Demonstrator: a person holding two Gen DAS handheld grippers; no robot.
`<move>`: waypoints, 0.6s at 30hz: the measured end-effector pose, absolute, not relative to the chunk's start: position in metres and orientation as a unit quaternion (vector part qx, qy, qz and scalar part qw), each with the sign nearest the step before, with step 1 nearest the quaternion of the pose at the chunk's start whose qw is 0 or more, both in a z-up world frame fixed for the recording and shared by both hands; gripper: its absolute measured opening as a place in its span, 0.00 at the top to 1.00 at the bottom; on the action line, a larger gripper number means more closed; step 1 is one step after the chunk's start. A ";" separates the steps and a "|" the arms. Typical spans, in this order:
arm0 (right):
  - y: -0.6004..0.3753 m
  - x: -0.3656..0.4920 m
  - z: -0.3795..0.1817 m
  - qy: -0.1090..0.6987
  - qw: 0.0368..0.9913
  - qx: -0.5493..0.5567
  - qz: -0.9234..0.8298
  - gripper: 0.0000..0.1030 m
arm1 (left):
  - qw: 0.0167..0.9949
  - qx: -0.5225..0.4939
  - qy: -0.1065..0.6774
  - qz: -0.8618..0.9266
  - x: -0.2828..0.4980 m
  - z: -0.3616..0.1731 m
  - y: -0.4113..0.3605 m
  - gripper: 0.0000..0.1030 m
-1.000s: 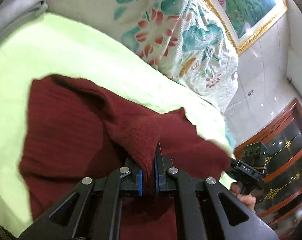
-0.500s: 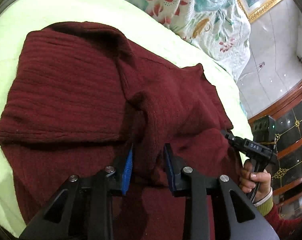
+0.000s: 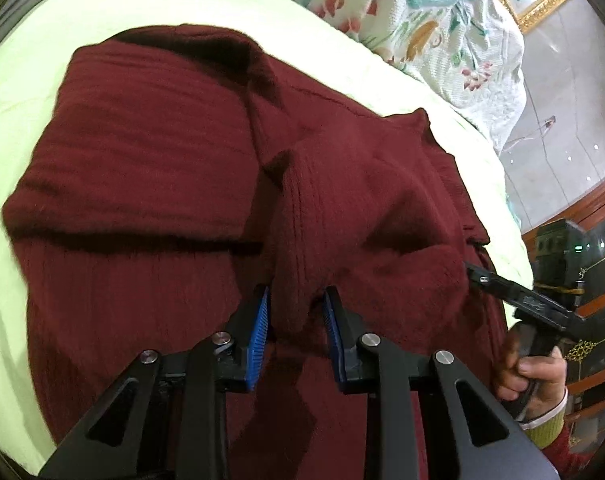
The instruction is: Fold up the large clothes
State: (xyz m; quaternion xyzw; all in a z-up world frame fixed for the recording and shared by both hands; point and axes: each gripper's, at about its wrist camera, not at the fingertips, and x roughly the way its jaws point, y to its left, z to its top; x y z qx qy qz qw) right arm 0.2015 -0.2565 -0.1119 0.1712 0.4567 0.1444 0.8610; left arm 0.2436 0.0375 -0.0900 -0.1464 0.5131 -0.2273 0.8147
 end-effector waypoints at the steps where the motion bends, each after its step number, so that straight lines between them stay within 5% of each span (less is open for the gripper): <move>1: -0.261 0.198 -0.112 0.448 0.862 0.188 0.148 0.65 | 0.814 -0.145 0.515 -0.226 0.240 -0.090 0.039 0.75; 4: -0.273 0.176 -0.095 0.410 0.876 0.208 0.143 0.62 | 0.813 -0.164 0.513 -0.222 0.224 -0.087 0.050 0.75; 7: -0.283 0.151 -0.081 0.381 0.889 0.210 0.142 0.48 | 0.823 -0.186 0.491 -0.215 0.199 -0.076 0.066 0.70; 18: -0.332 0.048 -0.094 0.360 0.896 0.247 0.085 0.47 | 0.851 -0.192 0.466 -0.145 0.106 -0.069 0.126 0.52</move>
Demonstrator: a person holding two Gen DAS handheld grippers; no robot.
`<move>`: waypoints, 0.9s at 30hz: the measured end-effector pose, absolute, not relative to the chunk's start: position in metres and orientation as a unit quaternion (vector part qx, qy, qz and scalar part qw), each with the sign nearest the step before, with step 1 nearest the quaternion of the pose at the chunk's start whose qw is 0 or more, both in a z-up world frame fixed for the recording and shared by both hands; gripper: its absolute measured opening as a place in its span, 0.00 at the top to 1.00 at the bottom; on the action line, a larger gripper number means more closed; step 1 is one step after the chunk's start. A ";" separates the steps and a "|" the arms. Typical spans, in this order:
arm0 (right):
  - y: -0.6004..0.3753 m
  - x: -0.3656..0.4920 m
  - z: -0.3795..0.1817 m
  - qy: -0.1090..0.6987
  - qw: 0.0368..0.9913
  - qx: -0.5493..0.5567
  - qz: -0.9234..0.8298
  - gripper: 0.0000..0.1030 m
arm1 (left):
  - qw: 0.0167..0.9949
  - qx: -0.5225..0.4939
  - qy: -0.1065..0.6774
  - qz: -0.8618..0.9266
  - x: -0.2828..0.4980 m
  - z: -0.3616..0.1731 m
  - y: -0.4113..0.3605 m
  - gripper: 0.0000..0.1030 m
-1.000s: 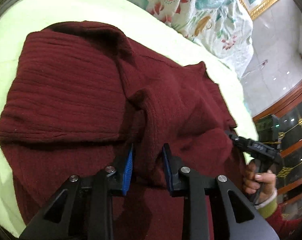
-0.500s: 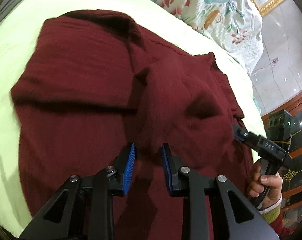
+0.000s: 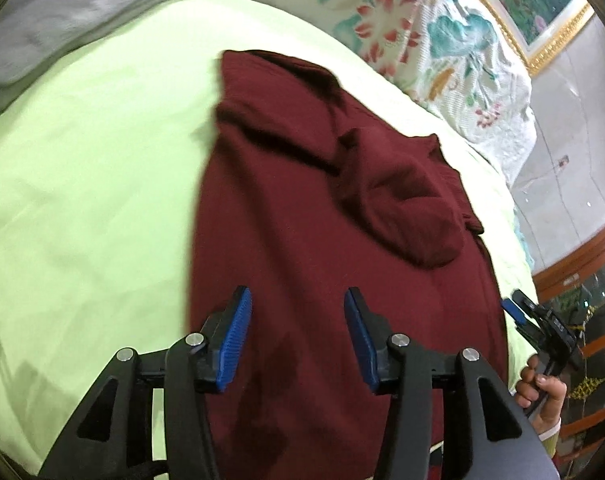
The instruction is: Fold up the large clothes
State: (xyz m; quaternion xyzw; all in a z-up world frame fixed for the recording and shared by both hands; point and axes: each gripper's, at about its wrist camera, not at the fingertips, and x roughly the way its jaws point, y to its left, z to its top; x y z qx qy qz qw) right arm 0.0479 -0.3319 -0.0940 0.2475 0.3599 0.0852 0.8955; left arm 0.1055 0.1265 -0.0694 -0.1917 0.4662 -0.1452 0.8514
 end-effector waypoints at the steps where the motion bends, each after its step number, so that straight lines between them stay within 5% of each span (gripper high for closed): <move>1: -0.337 0.038 -0.094 0.356 0.896 0.252 0.079 0.47 | 0.852 -0.192 0.466 -0.141 0.098 -0.071 0.136 0.50; 18: -0.354 -0.023 -0.126 0.399 0.861 0.277 0.148 0.45 | 0.824 -0.204 0.491 -0.197 0.037 -0.103 0.152 0.30; 21: -0.339 -0.021 -0.130 0.405 0.853 0.276 0.180 0.45 | 0.815 -0.212 0.491 -0.222 0.034 -0.105 0.145 0.32; 23: -0.334 -0.020 -0.132 0.404 0.851 0.276 0.192 0.48 | 0.813 -0.210 0.493 -0.230 0.031 -0.106 0.143 0.49; 27: -0.340 -0.023 -0.140 0.415 0.840 0.284 0.203 0.71 | 0.807 -0.208 0.497 -0.242 0.026 -0.113 0.142 0.64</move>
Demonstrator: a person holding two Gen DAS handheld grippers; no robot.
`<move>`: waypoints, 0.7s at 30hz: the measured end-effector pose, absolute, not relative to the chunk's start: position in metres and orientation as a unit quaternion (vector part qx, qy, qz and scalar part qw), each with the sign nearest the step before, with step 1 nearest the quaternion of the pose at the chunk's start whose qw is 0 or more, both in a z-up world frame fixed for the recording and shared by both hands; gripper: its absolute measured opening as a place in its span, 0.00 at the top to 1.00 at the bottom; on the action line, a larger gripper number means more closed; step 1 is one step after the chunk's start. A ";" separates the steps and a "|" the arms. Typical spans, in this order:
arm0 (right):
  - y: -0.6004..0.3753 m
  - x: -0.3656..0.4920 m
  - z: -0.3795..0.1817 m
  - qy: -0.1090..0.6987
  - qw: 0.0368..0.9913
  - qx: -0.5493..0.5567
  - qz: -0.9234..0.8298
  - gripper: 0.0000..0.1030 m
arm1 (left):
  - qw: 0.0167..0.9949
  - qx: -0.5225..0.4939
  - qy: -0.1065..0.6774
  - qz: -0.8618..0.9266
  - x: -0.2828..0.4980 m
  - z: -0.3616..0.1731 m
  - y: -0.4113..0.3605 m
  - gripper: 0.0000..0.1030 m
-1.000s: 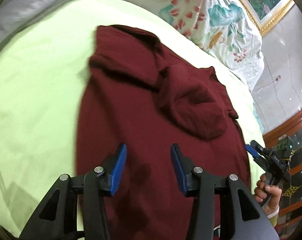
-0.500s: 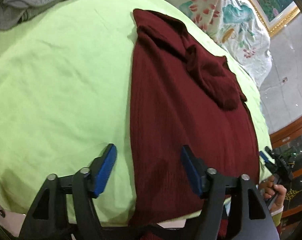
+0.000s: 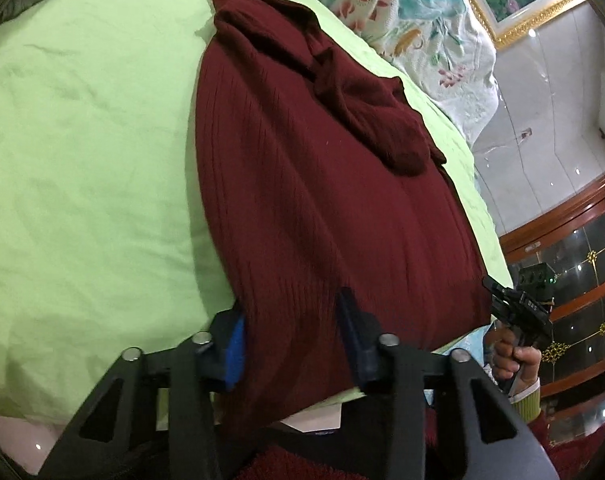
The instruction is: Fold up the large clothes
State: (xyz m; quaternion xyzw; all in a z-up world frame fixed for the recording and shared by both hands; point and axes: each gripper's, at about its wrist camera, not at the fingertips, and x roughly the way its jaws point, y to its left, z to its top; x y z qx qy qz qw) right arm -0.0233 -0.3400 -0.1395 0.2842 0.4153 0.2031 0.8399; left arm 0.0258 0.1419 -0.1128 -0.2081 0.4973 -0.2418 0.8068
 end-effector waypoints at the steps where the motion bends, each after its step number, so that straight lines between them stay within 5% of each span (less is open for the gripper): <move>1: -0.343 -0.024 -0.143 0.417 0.836 0.291 0.204 0.75 | 0.808 -0.205 0.495 -0.244 0.025 -0.113 0.141 0.66; 3: -0.344 -0.024 -0.147 0.418 0.833 0.297 0.208 0.79 | 0.808 -0.202 0.493 -0.251 0.024 -0.114 0.138 0.70; 5: -0.341 -0.023 -0.147 0.420 0.834 0.290 0.211 0.79 | 0.804 -0.201 0.496 -0.257 0.025 -0.115 0.134 0.93; 10: -0.332 -0.023 -0.144 0.434 0.834 0.253 0.228 0.94 | 0.820 -0.187 0.480 -0.250 0.022 -0.108 0.126 0.93; 21: -0.335 -0.008 -0.084 0.317 0.855 0.297 0.284 0.95 | 0.861 -0.235 0.371 -0.256 0.047 -0.026 0.143 0.94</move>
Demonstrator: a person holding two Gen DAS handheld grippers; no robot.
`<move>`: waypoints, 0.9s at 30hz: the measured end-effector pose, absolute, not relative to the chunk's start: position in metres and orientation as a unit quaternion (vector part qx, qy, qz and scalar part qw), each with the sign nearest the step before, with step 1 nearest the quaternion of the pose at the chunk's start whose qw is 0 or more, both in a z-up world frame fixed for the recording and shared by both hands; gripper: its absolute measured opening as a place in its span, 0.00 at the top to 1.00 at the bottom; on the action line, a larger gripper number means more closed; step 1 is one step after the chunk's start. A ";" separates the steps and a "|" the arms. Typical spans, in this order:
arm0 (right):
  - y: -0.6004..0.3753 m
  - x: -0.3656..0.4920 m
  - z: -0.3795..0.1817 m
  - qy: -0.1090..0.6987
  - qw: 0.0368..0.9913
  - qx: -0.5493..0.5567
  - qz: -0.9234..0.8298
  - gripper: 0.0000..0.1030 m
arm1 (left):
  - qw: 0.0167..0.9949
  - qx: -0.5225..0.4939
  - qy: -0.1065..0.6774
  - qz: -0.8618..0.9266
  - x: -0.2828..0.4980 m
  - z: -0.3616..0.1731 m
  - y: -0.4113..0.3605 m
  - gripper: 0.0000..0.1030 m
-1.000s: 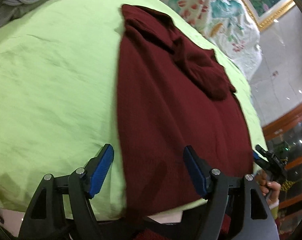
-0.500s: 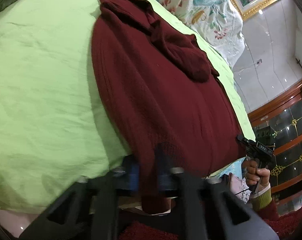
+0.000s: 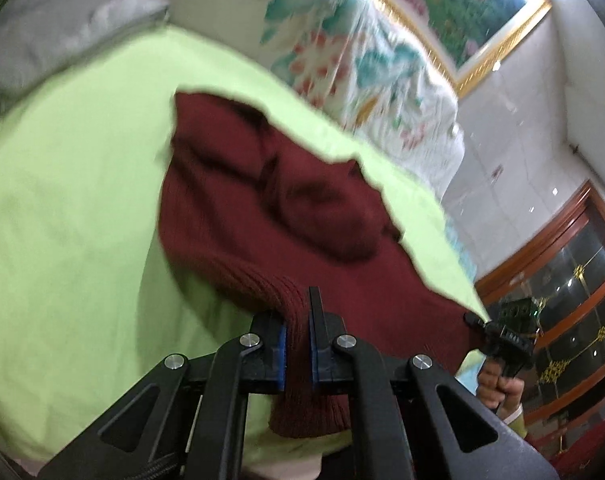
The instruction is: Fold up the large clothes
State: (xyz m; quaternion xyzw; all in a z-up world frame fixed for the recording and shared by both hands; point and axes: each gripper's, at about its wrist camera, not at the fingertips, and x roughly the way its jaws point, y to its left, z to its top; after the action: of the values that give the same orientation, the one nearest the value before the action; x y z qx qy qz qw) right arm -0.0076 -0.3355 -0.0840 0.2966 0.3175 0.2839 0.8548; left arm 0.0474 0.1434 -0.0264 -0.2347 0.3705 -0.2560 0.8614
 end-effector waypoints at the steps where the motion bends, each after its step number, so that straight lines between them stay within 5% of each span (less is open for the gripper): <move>1: -0.336 0.001 -0.074 0.305 0.858 0.298 0.285 0.95 | 0.866 -0.237 0.358 -0.256 0.054 -0.018 0.143 0.94; 12: -0.342 0.142 -0.017 0.286 0.883 0.302 0.217 0.95 | 0.894 -0.251 0.310 -0.204 0.192 0.032 0.138 0.94; 20: -0.342 0.250 -0.074 0.365 0.870 0.302 0.136 0.95 | 0.880 -0.256 0.379 -0.128 0.302 -0.037 0.135 0.94; 27: -0.354 0.263 -0.111 0.381 0.853 0.332 0.130 0.92 | 0.864 -0.261 0.415 -0.114 0.332 -0.081 0.138 0.90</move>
State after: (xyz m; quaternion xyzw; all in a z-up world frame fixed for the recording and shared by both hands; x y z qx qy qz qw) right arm 0.2632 -0.3537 -0.1109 0.3318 0.3814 0.1298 0.8530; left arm 0.3316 0.1378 -0.0811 -0.2608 0.4148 -0.1144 0.8642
